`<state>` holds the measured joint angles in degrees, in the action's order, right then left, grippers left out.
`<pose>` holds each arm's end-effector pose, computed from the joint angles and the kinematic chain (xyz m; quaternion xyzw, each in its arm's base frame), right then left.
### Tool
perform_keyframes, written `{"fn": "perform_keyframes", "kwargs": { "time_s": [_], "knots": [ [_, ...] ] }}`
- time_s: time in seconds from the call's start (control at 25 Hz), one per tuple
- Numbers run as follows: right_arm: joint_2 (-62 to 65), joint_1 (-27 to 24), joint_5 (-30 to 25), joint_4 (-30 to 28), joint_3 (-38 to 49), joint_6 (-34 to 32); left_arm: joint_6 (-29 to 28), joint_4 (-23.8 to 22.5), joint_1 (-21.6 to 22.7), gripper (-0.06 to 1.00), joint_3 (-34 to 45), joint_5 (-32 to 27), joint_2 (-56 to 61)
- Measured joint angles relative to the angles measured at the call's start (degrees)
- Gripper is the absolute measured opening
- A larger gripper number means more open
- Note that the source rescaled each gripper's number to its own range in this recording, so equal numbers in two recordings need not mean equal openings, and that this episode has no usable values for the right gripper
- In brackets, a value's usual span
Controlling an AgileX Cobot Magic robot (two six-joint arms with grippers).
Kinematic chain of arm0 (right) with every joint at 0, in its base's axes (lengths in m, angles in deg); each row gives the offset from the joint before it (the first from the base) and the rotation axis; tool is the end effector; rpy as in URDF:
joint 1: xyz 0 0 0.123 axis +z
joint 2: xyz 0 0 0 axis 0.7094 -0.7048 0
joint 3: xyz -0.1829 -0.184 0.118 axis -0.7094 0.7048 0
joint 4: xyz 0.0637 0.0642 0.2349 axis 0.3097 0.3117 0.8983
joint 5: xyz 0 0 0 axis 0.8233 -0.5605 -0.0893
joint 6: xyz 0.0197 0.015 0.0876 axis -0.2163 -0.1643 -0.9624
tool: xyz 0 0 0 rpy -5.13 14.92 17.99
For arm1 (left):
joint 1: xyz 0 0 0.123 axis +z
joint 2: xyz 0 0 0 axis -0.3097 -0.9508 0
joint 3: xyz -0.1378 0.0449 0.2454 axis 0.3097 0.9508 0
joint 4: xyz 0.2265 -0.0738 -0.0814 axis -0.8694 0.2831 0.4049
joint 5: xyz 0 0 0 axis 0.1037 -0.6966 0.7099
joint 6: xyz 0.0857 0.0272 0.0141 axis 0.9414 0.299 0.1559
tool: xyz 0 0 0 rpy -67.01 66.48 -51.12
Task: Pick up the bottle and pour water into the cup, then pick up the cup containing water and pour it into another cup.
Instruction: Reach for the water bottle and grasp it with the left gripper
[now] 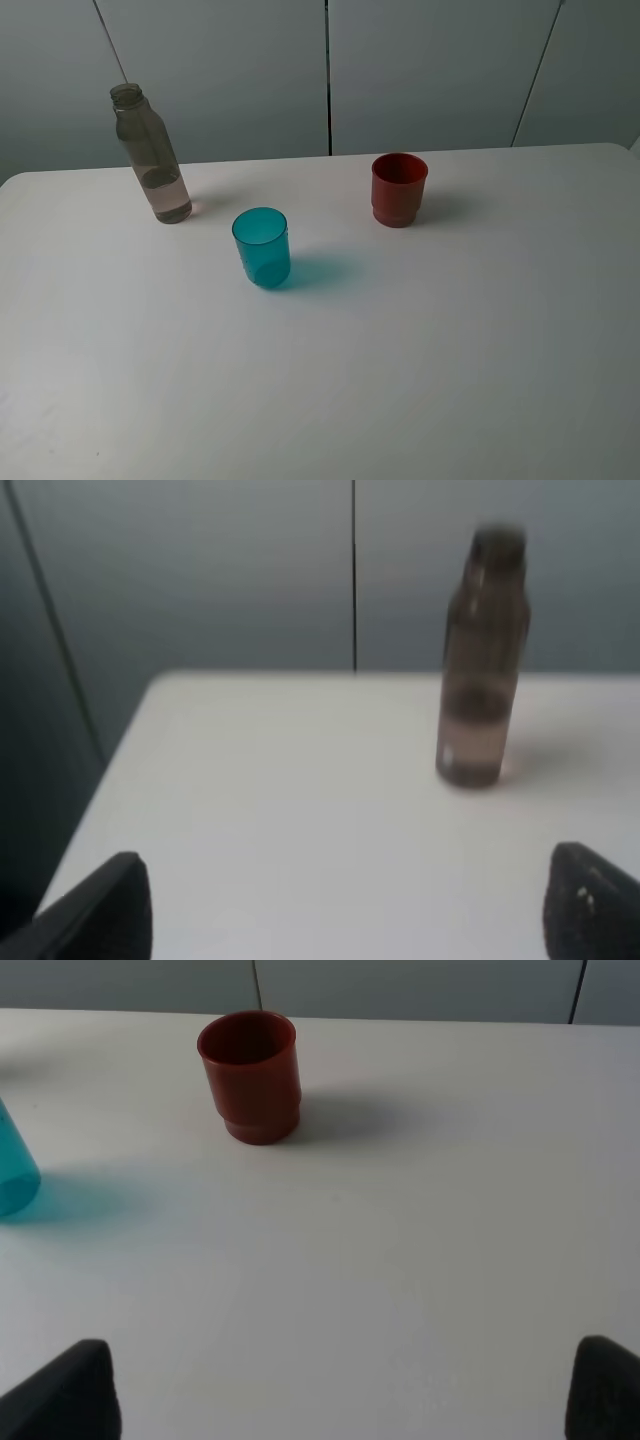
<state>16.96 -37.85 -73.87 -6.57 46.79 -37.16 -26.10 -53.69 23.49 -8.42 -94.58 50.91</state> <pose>-0.0088 0.0064 0.2749 -0.0625 0.8589 0.0745 0.5028 -0.0014 0.0031 0.3108 -0.0485 0.7713 0.0432 0.6331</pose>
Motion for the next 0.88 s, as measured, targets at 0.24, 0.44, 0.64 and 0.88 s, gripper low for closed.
{"fn": "perform_keyframes", "kwargs": {
  "time_s": [0.24, 0.44, 0.64, 0.88],
  "knots": [
    [0.0, 0.0, 0.0, 0.0, 0.0, 0.0, 4.2, -3.6, 0.0, 1.0, -0.3, 18.0, -13.1],
    [0.0, 0.0, 0.0, 0.0, 0.0, 0.0, 5.0, -2.8, 0.0, 1.0, -0.3, 32.4, -29.9],
    [0.0, 0.0, 0.0, 0.0, 0.0, 0.0, 4.8, 1.6, -0.1, 1.0, -0.3, 46.7, -45.6],
    [0.0, 0.0, 0.0, 0.0, 0.0, 0.0, -0.3, 0.9, -0.3, 1.0, -0.3, 59.6, -63.7]
  ]
}}
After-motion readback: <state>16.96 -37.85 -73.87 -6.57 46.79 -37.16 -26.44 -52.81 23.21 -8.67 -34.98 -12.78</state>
